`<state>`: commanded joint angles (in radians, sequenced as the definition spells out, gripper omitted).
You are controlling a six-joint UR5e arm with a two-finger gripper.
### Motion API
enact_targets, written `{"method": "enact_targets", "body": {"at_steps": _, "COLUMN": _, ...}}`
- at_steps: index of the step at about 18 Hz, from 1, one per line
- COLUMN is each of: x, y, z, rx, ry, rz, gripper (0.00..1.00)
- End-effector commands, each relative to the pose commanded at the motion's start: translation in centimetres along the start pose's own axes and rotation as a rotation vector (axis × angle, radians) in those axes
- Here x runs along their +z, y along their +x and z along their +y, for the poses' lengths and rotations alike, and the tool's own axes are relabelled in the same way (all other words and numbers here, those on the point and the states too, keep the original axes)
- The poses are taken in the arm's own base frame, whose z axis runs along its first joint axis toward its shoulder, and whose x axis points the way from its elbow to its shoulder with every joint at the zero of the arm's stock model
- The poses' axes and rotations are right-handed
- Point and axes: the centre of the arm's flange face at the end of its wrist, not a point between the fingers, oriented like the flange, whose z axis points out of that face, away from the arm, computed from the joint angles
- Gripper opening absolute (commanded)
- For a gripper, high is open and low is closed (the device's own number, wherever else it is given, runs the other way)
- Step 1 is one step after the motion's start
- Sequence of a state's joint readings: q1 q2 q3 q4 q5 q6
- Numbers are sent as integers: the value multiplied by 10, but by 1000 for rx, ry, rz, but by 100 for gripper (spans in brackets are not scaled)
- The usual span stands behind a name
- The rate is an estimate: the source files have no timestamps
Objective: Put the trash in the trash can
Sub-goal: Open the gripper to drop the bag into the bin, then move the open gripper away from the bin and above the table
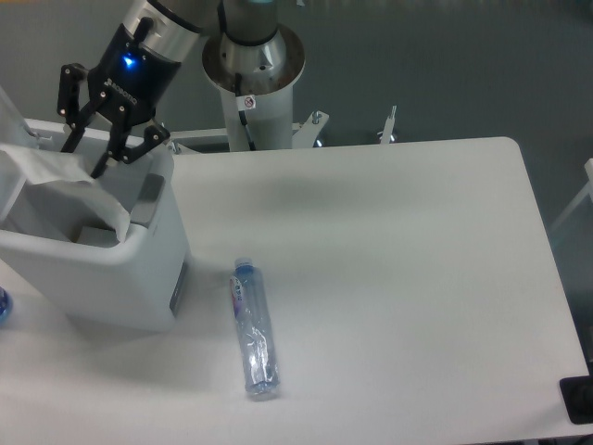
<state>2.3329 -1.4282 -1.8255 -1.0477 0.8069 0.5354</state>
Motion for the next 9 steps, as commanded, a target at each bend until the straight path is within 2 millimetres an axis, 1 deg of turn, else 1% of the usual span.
{"method": "enact_targets", "body": {"at_steps": 3, "x": -31, "y": -24, "z": 1, "rx": -21, "ry": 43, "rz": -66, "gripper": 100}}
{"method": "enact_targets", "body": {"at_steps": 5, "x": -47, "y": -43, "z": 2, "rx": -48, "ry": 63, "rz": -102, "gripper": 100}}
{"method": "enact_targets", "body": {"at_steps": 7, "x": -72, "y": -73, "z": 8, "rx": -68, "ry": 89, "rz": -159, "gripper": 100}}
{"method": "enact_targets", "body": {"at_steps": 9, "x": -88, "y": -100, "z": 16, "rx": -45, "ry": 97, "rz": -203, "gripper": 100}}
